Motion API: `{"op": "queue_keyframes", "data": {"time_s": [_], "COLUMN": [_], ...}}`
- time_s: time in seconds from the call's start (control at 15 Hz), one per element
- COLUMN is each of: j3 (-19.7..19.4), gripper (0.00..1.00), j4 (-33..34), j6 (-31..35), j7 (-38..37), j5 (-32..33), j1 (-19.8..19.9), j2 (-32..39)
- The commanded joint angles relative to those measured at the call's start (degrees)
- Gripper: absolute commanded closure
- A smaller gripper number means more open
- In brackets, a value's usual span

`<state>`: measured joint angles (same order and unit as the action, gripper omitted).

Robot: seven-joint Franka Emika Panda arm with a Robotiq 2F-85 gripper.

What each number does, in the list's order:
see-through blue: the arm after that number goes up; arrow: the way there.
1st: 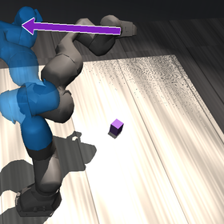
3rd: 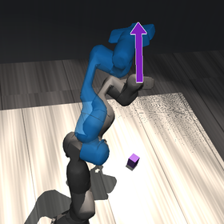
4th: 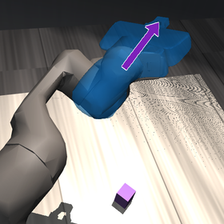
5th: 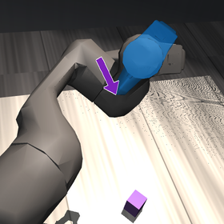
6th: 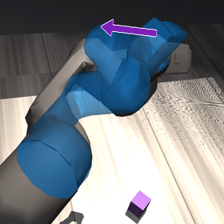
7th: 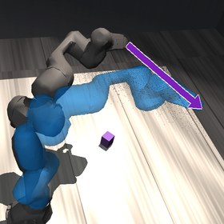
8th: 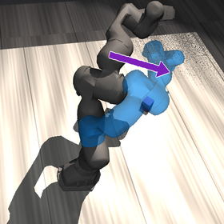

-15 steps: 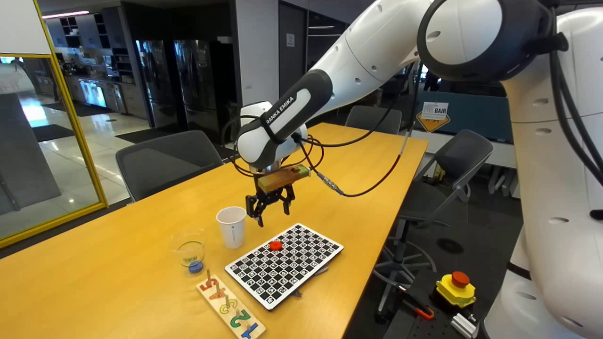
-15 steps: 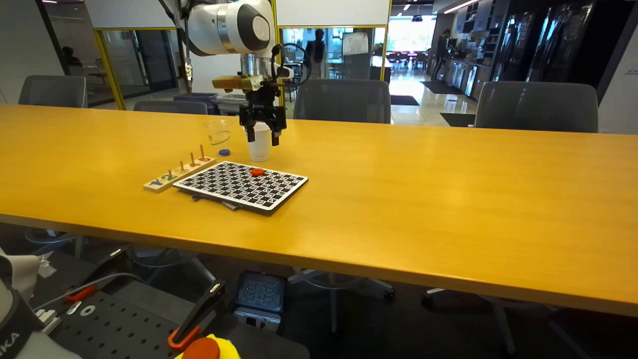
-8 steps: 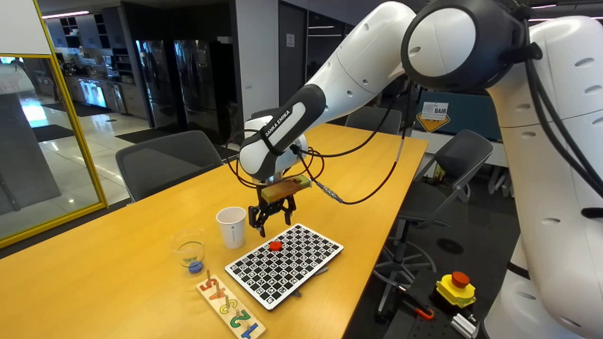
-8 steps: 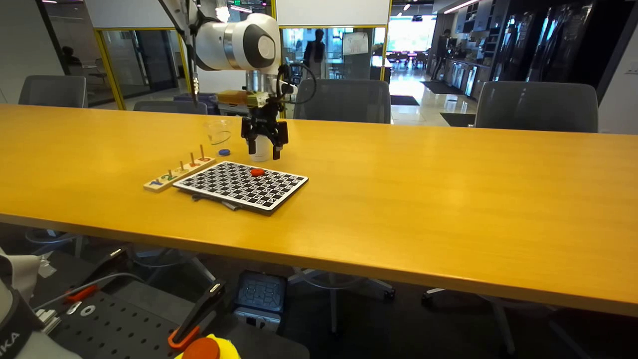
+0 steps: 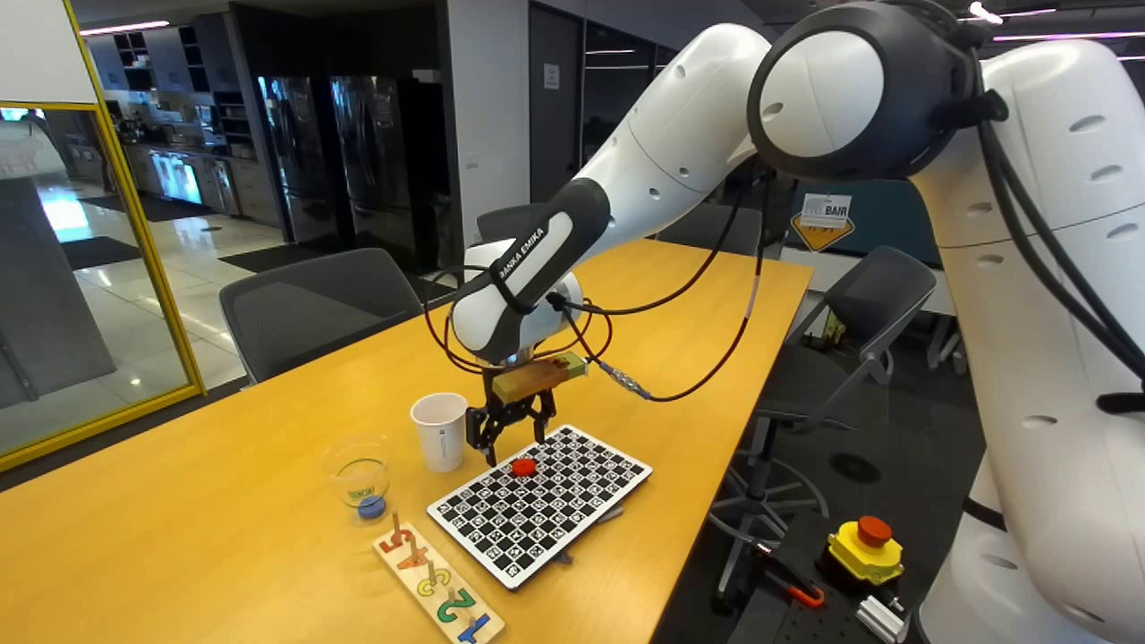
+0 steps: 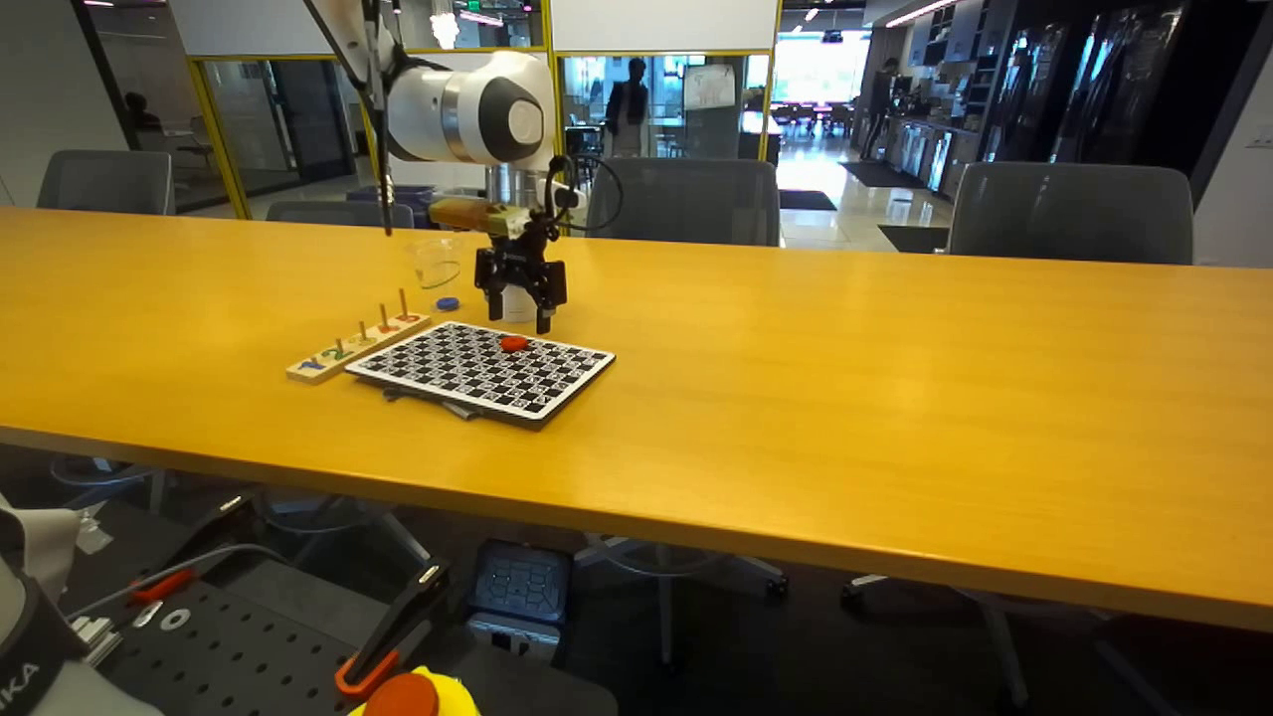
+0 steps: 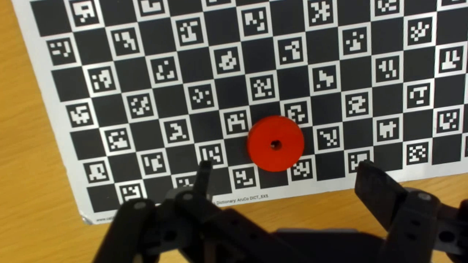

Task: Put the blue ring in the clear cup and the orange rings in the white cup

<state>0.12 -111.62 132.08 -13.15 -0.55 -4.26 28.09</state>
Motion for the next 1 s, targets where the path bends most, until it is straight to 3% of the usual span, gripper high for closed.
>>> {"op": "queue_keyframes", "data": {"time_s": [0.0, 0.93], "j3": [0.5, 0.7], "gripper": [0.0, 0.0], "j4": [-2.2, -5.7], "j6": [2.6, 5.5], "j7": [1.4, 2.8], "j5": [-1.9, -4.1], "j1": [0.7, 1.5], "j2": [-1.0, -2.1]}}
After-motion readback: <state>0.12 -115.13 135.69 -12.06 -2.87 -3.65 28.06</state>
